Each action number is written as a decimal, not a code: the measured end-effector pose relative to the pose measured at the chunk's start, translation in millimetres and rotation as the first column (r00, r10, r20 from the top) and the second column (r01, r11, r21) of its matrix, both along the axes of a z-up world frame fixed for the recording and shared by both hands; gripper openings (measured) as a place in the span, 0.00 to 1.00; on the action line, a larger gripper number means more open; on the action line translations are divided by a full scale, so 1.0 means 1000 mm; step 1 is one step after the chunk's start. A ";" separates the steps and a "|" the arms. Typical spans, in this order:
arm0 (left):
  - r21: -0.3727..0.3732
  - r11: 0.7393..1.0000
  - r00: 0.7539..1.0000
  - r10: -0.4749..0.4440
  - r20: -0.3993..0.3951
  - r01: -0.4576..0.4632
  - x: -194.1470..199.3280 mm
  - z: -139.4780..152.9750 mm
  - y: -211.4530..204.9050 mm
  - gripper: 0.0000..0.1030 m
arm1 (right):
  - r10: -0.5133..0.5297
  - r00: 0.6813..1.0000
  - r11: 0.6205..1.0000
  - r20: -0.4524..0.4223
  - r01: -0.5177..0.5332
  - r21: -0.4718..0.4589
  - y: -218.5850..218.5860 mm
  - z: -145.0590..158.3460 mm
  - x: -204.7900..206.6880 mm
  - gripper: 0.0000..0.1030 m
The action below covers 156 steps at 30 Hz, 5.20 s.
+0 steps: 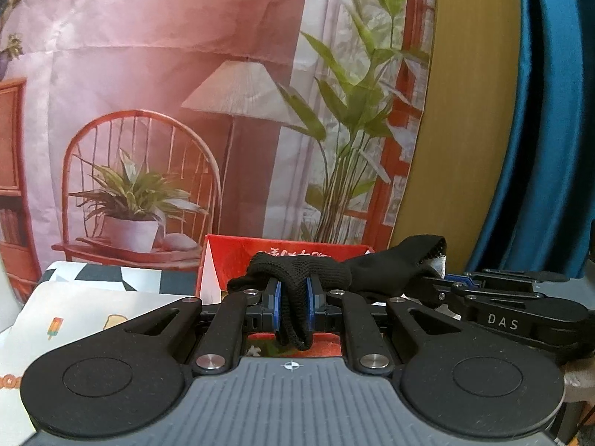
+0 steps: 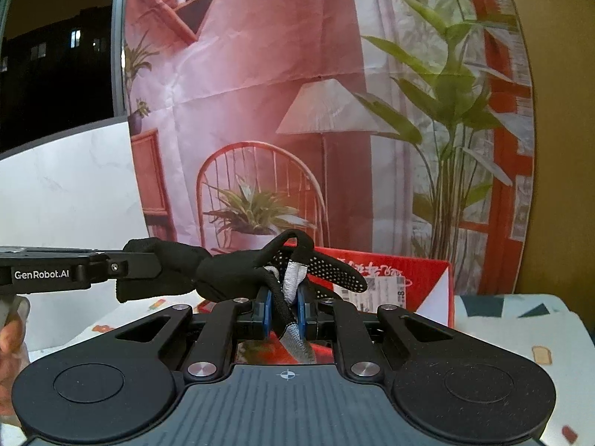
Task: Organize soft objects
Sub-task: 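Lift the black glove with both grippers and carry it over the box, then open both grippers to release the glove into the box, then move both grippers down to the blue snack bag and close on it, then lift the blue snack bag with both grippers and carry it over the box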
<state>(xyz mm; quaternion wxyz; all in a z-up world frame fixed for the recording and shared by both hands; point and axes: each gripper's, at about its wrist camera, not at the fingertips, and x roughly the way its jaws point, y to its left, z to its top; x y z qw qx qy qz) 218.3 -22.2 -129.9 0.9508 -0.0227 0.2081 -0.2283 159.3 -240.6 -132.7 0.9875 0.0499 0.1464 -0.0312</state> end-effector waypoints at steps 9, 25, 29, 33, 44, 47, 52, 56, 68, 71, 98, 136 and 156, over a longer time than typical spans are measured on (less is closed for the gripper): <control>0.041 0.999 0.995 -0.028 -0.096 0.032 0.071 -0.010 -0.028 0.14 | -0.007 0.995 0.999 -0.097 0.012 0.045 -0.049 -0.005 0.065 0.12; 0.149 0.986 0.948 -0.028 -0.318 0.079 0.154 -0.070 -0.062 0.19 | 0.004 0.925 0.979 -0.381 0.073 0.189 -0.101 -0.073 0.144 0.12; 0.162 0.984 0.951 -0.025 -0.310 0.079 0.152 -0.070 -0.058 0.35 | -0.005 0.911 0.977 -0.413 0.092 0.190 -0.099 -0.081 0.144 0.21; 0.160 0.984 0.958 -0.034 -0.285 0.082 0.142 -0.062 -0.053 0.47 | -0.026 0.914 0.980 -0.405 0.102 0.170 -0.097 -0.076 0.136 0.29; 0.147 0.986 0.972 -0.049 -0.232 0.084 0.082 -0.044 -0.039 0.48 | -0.040 0.960 0.989 -0.279 0.077 0.124 -0.076 -0.052 0.073 0.40; 0.137 0.987 0.972 -0.057 -0.226 0.089 0.063 -0.045 -0.036 0.48 | -0.046 0.970 0.991 -0.240 0.076 0.113 -0.067 -0.050 0.051 0.40; 0.132 0.983 0.963 -0.092 -0.255 0.128 0.045 -0.055 -0.042 0.48 | -0.037 0.973 0.993 -0.227 0.061 0.100 -0.052 -0.060 0.023 0.40; 0.150 0.976 0.947 -0.107 -0.302 0.158 0.041 -0.068 -0.050 0.48 | -0.029 0.956 0.991 -0.292 0.065 0.115 -0.045 -0.083 0.013 0.40; 0.145 0.960 0.872 -0.147 -0.468 0.240 0.063 -0.112 -0.058 0.48 | 0.018 0.907 0.982 -0.421 0.063 0.179 -0.046 -0.126 0.010 0.50; 0.140 0.950 0.847 -0.175 -0.502 0.279 0.070 -0.121 -0.059 0.48 | 0.045 0.898 0.980 -0.438 0.046 0.194 -0.048 -0.129 0.016 0.50; 0.164 0.904 0.823 -0.268 -0.501 0.395 0.076 -0.134 -0.076 0.31 | 0.163 0.855 0.950 -0.493 -0.001 0.312 -0.069 -0.142 0.039 0.41; 0.123 0.981 0.987 -0.141 -0.081 0.151 0.111 0.001 -0.059 0.29 | 0.164 0.976 0.945 -0.143 -0.197 -0.261 -0.050 0.025 0.100 0.36; 0.238 0.963 0.956 -0.051 -0.289 0.124 0.217 -0.083 -0.096 0.29 | 0.063 0.903 0.911 -0.426 -0.227 -0.345 -0.076 -0.071 0.210 0.36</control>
